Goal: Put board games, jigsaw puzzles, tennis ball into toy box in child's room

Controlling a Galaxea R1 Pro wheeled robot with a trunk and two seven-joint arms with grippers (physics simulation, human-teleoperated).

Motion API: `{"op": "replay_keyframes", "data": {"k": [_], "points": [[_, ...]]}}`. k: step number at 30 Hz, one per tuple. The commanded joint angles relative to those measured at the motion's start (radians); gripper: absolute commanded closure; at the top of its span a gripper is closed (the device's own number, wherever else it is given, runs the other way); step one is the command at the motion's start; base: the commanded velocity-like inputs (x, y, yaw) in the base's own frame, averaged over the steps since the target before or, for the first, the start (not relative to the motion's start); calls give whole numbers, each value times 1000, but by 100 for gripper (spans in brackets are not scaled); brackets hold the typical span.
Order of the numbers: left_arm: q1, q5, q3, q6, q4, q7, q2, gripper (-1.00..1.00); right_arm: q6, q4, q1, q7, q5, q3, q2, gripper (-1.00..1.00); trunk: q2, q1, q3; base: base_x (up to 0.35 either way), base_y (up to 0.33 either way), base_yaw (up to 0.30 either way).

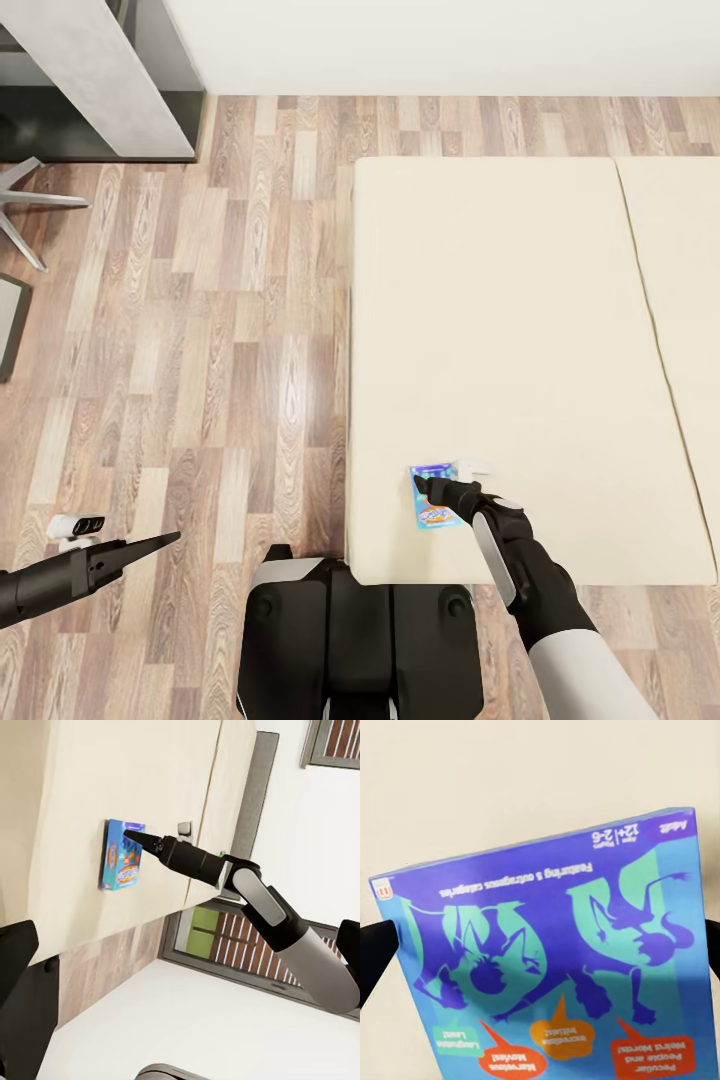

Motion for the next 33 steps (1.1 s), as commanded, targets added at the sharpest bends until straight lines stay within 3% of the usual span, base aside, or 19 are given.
{"op": "replay_keyframes", "data": {"k": [1,33], "points": [[0,-1,0,11,0,-4,0,-100,5,-1,0,0,-5,0,0,-100,-2,1,-1,0,17,0],[0,0,0,11,0,-5,0,-100,7,-1,0,1,-5,1,2,-100,-2,1,-1,0,52,0]]}}
